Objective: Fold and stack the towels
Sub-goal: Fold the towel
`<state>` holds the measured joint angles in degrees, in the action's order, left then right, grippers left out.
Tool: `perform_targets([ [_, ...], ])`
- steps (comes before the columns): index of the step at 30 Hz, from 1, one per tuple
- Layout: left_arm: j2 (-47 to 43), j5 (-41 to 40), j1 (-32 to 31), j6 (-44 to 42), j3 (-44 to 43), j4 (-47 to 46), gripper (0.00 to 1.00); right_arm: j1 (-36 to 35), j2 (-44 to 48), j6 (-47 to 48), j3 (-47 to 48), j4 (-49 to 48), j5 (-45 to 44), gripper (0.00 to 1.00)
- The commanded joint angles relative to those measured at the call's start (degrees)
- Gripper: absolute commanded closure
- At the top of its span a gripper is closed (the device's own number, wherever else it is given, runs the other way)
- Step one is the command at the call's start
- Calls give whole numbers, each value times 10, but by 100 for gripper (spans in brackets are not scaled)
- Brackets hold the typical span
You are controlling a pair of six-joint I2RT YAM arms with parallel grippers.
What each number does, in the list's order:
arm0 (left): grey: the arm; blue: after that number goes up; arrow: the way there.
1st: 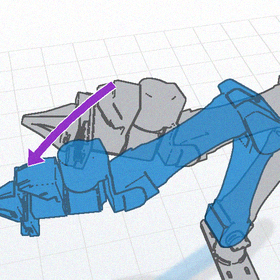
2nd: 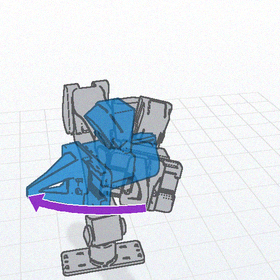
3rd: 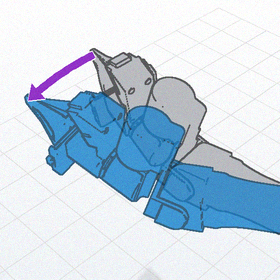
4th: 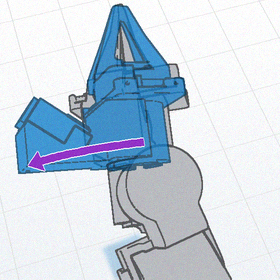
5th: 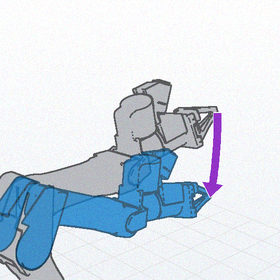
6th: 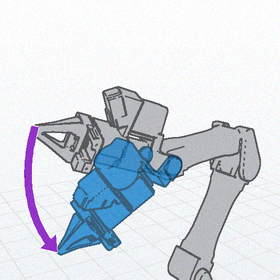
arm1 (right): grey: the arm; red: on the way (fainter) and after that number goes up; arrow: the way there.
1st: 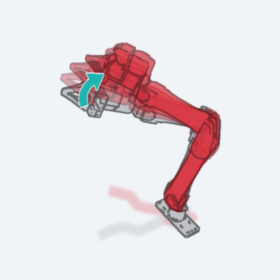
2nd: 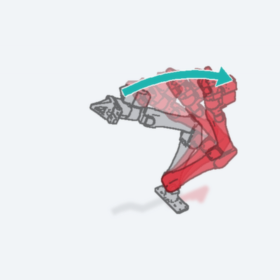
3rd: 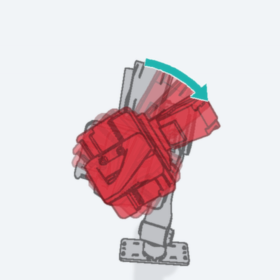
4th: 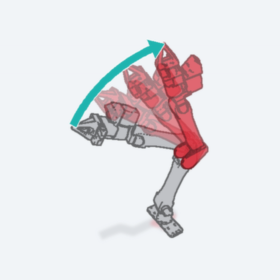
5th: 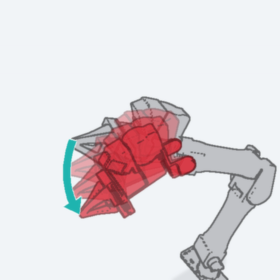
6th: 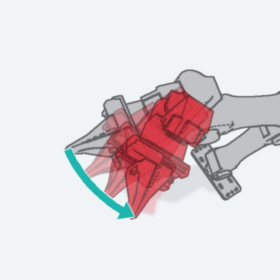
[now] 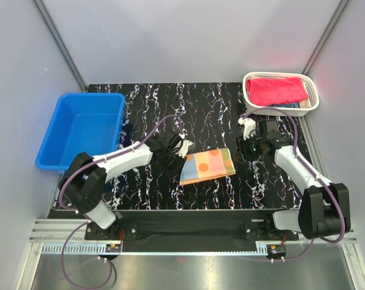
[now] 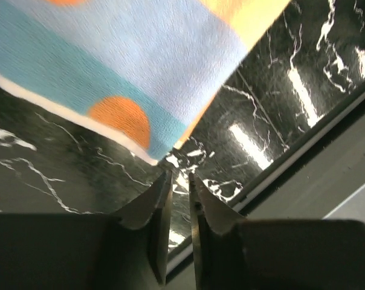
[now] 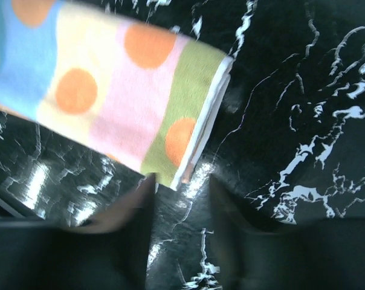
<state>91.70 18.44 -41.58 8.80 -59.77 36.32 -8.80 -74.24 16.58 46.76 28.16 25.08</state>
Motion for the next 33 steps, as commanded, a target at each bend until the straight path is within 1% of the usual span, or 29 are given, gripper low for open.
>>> perform_targets([
  [1,-6,12,-2,16,0,4,77,-4,-14,-145,76,-2,-38,48],
  [2,-3,1,-2,16,-3,14,76,-5,-29,-157,89,20,-29,47],
  [3,-4,-7,-1,18,-7,25,75,-6,-36,-162,101,29,-21,48],
  [4,-7,-20,-2,23,-8,25,74,-6,-44,-206,116,34,-15,53],
  [5,-17,-27,-2,29,-8,21,73,-6,-60,-218,122,42,-10,60],
  [6,-22,-31,-2,46,-8,4,66,-6,-65,-229,122,42,-17,58],
  [7,-28,-49,-1,59,-7,-8,66,-6,-69,-260,118,38,-26,59],
  [9,-35,-62,-1,95,3,-52,69,-6,-87,-276,111,31,-15,58],
  [11,-22,-85,-2,125,0,-50,68,-7,-105,-293,103,36,-2,56],
  [12,-19,-95,-1,132,3,-48,67,-7,-107,-298,100,38,-13,55],
  [13,-19,-123,-2,142,6,-46,63,-7,-109,-308,91,41,-23,55],
  [15,-30,-157,-1,176,23,-44,59,-6,-110,-314,79,58,-56,54],
  [16,-42,-175,-1,187,29,-48,53,-7,-110,-337,75,62,-70,55],
  [17,-48,-182,-1,199,35,-53,51,-6,-108,-350,69,65,-82,56],
  [20,-67,-176,2,242,61,-79,49,-7,-96,-391,44,52,-73,57],
  [22,-73,-151,8,255,75,-99,46,-7,-88,-398,38,62,-77,57],
  [23,-74,-143,10,265,78,-109,44,-7,-86,-399,39,68,-90,57],
  [25,-75,-121,13,276,90,-121,43,-7,-79,-402,29,71,-100,57],
  [28,-76,-110,18,295,112,-146,43,-6,-71,-414,11,59,-99,55],
  [29,-76,-108,20,298,116,-152,43,-7,-67,-418,6,45,-96,54],
  [33,-77,-82,39,321,140,-186,43,-6,-66,-438,-16,13,-84,53],
])
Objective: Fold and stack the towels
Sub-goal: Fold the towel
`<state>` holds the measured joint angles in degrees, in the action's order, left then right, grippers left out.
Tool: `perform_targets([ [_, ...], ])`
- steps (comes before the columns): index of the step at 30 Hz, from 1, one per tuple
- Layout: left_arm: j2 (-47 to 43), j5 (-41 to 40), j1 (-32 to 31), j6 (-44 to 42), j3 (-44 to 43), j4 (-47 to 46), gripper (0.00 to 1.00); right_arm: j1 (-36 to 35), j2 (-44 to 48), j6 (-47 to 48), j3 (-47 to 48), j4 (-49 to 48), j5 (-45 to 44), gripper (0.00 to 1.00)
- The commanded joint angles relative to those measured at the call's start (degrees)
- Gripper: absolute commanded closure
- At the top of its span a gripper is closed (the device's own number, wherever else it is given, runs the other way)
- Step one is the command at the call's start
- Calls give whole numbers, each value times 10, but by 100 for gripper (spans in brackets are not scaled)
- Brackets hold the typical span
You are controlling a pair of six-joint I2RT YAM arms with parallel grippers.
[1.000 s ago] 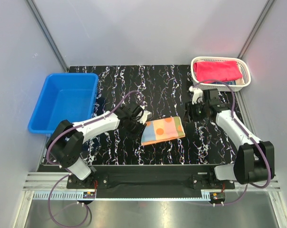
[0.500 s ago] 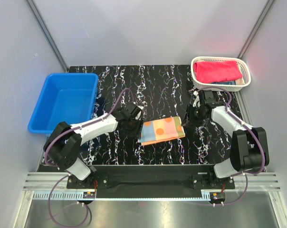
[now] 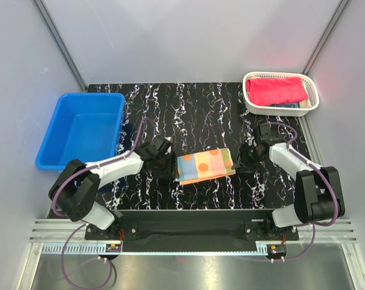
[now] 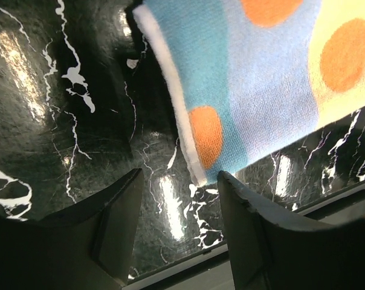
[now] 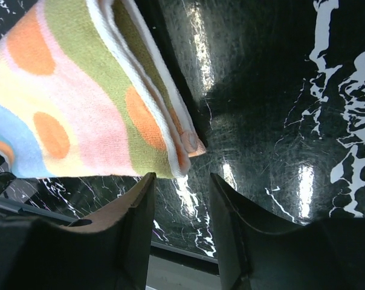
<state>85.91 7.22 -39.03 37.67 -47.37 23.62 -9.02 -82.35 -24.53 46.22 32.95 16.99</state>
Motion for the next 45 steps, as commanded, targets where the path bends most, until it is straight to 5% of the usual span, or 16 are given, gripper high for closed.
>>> perform_targets([
  [1,-21,43,22,35,20,-68,43,-4,16,-33,-15,-41,-2,53],
  [10,-23,60,35,72,60,-130,43,-4,10,-69,-60,-113,-4,56],
  [18,-17,64,35,90,60,-147,45,-4,14,-73,-66,-125,-16,73],
  [26,-5,68,36,102,50,-132,65,-5,32,-79,-63,-119,-14,84],
  [37,-7,94,35,136,73,-160,56,-4,28,-88,-69,-133,-2,89],
  [45,-3,98,33,140,53,-153,87,-5,38,-86,-54,-116,-3,92],
])
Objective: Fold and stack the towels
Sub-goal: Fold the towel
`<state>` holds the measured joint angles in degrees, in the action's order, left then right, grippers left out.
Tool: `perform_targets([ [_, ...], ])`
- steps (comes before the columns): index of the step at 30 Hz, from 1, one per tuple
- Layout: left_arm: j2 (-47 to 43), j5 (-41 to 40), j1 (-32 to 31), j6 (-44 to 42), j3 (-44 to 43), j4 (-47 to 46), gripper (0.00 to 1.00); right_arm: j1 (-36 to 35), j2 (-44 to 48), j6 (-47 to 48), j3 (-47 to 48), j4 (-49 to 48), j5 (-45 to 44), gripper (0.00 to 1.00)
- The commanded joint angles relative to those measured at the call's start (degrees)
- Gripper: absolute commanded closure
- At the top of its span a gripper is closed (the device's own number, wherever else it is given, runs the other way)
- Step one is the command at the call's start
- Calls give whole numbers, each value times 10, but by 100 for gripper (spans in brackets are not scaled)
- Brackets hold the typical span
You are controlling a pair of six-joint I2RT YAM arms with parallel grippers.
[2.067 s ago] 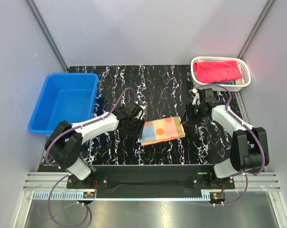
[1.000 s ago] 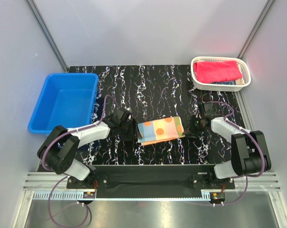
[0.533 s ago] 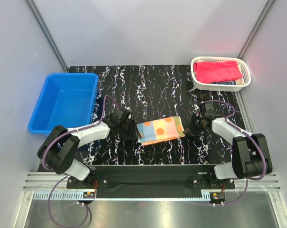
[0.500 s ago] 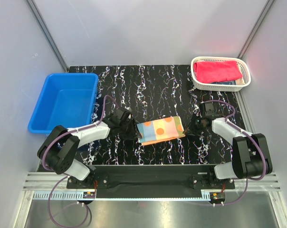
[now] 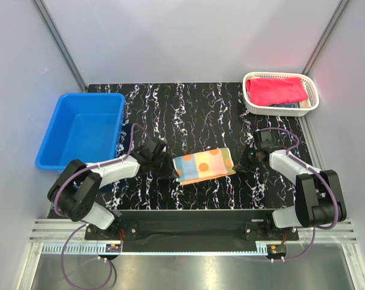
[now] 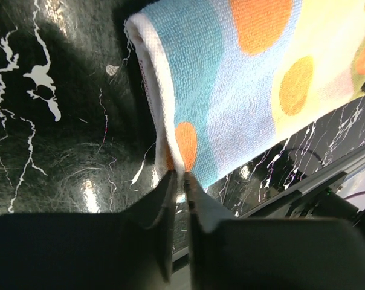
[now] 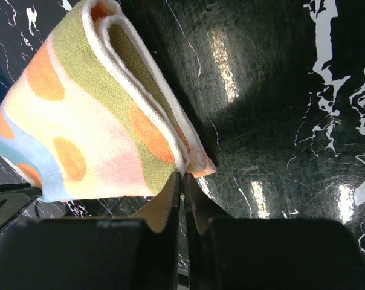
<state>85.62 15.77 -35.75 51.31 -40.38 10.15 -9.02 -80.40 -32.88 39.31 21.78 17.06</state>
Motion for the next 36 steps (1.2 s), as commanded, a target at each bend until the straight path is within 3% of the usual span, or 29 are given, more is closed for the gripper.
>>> perform_targets([
  [1,-1,11,2,5,-22,-8,92,-4,19,-2,16,0,-6,92],
  [3,-4,7,2,5,-31,1,100,-5,21,0,24,7,-10,94],
  [15,-68,-29,-19,17,-65,58,100,-4,40,38,96,86,-50,100],
  [19,-62,-34,-47,30,-29,7,100,-3,36,48,69,65,-87,100],
  [23,-41,-34,-69,49,19,-36,100,-4,7,42,32,34,-63,98],
  [28,-30,-84,-73,32,7,17,100,-4,6,41,17,22,-47,94],
  [36,-55,-176,-74,-16,-79,128,100,-4,33,59,47,54,-31,98],
])
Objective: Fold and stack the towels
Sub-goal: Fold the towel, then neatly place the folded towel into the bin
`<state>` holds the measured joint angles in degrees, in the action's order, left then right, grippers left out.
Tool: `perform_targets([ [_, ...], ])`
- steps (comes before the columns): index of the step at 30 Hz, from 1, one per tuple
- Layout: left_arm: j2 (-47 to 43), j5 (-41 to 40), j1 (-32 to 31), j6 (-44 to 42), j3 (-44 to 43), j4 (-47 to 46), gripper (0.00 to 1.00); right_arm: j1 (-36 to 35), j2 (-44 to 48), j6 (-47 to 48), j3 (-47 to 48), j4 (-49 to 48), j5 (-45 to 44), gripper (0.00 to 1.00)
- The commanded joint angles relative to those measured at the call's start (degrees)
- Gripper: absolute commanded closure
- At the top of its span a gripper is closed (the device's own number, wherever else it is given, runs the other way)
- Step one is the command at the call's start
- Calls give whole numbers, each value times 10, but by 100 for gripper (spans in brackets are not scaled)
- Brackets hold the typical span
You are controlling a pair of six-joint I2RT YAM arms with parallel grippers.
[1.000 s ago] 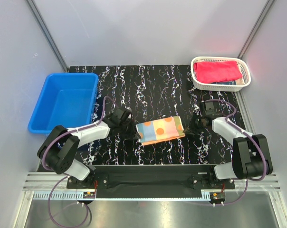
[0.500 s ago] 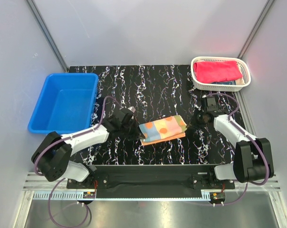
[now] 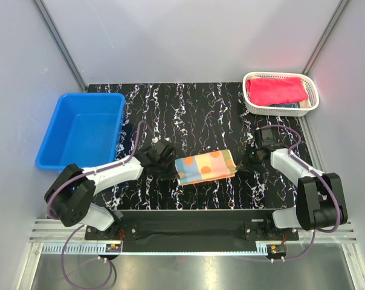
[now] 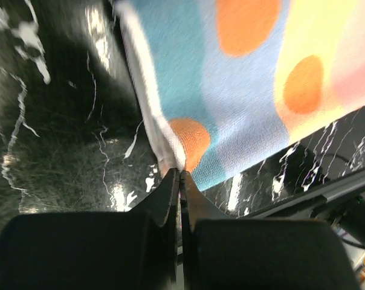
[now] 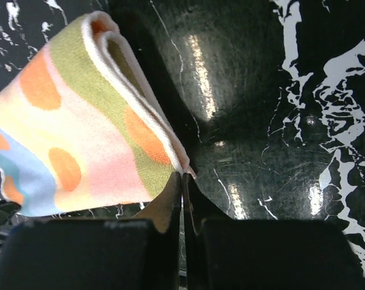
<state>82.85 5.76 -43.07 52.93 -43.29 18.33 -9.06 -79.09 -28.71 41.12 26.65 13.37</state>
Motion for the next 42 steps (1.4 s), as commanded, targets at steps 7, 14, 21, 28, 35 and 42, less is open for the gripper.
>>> perform_targets([
  [7,-37,-86,-1,-36,-14,31,100,-3,43,-13,-53,-52,71,93],
  [14,-15,-38,-9,-43,-6,5,80,-4,38,-13,-43,-27,56,72],
  [21,-48,-77,-12,-71,-81,82,56,-4,51,27,11,-2,39,52],
  [28,27,28,-11,-78,-86,-21,56,-4,-86,102,82,-11,78,51],
  [35,73,9,9,-66,-47,-18,57,-4,-137,123,63,-32,116,51],
  [42,73,26,17,-47,-26,-28,57,-11,-144,113,51,-39,136,55],
])
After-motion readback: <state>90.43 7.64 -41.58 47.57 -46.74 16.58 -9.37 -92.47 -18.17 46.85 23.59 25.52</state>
